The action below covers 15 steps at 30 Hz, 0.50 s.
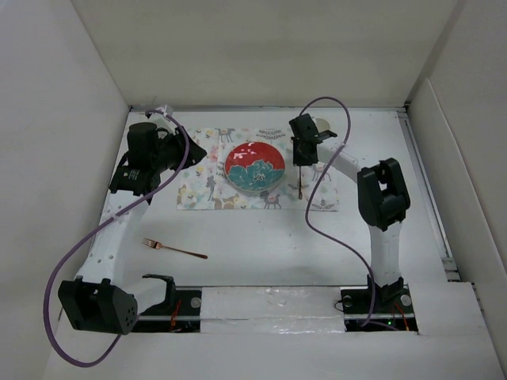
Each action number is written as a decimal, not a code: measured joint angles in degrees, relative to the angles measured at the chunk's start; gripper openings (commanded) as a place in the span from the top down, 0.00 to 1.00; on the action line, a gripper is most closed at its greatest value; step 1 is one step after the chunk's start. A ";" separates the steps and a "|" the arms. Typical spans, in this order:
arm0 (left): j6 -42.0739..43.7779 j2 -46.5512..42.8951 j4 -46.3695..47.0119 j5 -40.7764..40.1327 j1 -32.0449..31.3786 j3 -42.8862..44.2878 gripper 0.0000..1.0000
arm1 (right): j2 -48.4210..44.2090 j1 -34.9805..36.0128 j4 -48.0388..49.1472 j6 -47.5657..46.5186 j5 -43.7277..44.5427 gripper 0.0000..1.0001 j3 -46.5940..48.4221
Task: Set the dinner table for one person
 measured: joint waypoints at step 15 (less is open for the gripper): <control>0.00 0.22 -0.11 -0.37 0.00 -0.85 0.66 | 7.87 -0.37 -1.79 -0.46 -1.09 0.95 7.45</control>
